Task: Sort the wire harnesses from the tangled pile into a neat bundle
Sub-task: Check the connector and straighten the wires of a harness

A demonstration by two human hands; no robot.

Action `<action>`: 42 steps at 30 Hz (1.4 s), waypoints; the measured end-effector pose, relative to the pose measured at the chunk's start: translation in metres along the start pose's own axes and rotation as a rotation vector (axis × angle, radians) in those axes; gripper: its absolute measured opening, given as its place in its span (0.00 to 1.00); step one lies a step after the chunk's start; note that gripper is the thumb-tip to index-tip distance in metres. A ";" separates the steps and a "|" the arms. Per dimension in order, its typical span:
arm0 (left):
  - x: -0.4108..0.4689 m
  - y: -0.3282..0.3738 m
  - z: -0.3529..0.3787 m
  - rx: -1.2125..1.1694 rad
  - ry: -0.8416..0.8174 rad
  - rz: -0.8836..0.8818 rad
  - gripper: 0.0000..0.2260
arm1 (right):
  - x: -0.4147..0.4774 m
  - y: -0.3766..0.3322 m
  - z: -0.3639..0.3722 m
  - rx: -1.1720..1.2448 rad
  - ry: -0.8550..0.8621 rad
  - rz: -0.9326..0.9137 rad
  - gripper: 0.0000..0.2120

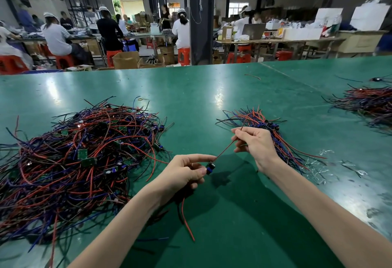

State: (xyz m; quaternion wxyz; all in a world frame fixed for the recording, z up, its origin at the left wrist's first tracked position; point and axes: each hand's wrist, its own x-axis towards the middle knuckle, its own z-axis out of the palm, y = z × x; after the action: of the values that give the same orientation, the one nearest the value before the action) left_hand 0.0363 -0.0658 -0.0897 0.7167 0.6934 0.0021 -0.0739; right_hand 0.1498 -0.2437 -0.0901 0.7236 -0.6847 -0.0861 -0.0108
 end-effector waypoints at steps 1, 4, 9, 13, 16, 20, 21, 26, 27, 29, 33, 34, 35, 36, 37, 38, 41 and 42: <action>-0.001 0.000 0.000 0.001 -0.002 -0.004 0.15 | 0.001 0.000 -0.002 -0.080 0.032 -0.039 0.09; -0.002 0.002 0.000 0.009 -0.005 -0.015 0.14 | 0.003 0.002 -0.006 -0.364 0.082 -0.184 0.09; -0.004 0.005 -0.004 0.028 -0.001 -0.011 0.15 | 0.005 0.003 -0.003 -0.329 0.079 -0.162 0.10; -0.004 0.005 -0.007 0.019 0.008 -0.010 0.16 | 0.009 0.004 -0.005 -0.177 0.108 -0.079 0.13; -0.004 0.004 -0.007 0.021 0.006 -0.011 0.16 | 0.012 0.005 -0.007 -0.136 0.115 -0.045 0.14; -0.004 0.004 -0.008 0.029 0.002 -0.015 0.16 | 0.013 0.005 -0.007 -0.179 0.091 -0.071 0.13; -0.004 0.005 -0.008 0.029 -0.002 -0.016 0.16 | 0.013 0.005 -0.008 -0.186 0.092 -0.079 0.13; -0.007 0.006 -0.006 0.033 -0.019 -0.026 0.15 | 0.015 0.002 -0.010 -0.236 0.079 -0.113 0.11; -0.007 0.006 -0.005 0.032 -0.020 -0.032 0.15 | 0.014 0.002 -0.011 -0.334 0.078 -0.178 0.11; -0.008 0.007 -0.003 0.012 -0.024 -0.049 0.15 | 0.012 0.004 -0.014 -0.619 0.092 -0.405 0.11; -0.012 0.007 0.004 -0.001 -0.024 -0.055 0.15 | 0.010 0.007 -0.011 -0.666 0.127 -0.511 0.13; -0.012 0.007 0.007 -0.024 -0.009 -0.055 0.16 | 0.009 0.007 -0.009 -0.562 0.121 -0.415 0.14; -0.011 0.007 0.009 -0.067 0.017 -0.056 0.16 | 0.008 0.007 -0.007 -0.449 0.107 -0.310 0.16; -0.010 0.007 0.010 -0.125 0.052 -0.056 0.16 | 0.005 0.007 -0.003 -0.355 0.084 -0.207 0.18; -0.009 0.007 0.011 -0.189 0.089 -0.054 0.16 | 0.002 0.009 0.001 -0.286 0.046 -0.111 0.21; -0.008 0.007 0.012 -0.246 0.126 -0.049 0.16 | -0.003 0.009 0.007 -0.238 -0.007 -0.029 0.22; -0.006 0.005 0.012 -0.331 0.223 -0.024 0.13 | -0.017 0.009 0.025 -0.177 -0.200 0.095 0.23; -0.006 0.004 0.012 -0.335 0.251 -0.016 0.13 | -0.022 0.007 0.030 -0.156 -0.269 0.105 0.21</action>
State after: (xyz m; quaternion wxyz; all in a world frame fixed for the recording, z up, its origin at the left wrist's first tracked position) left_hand 0.0301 -0.0766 -0.0844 0.8156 0.5681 0.1092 0.0085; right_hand 0.1255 -0.2160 -0.0987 0.6496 -0.7379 -0.1449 0.1121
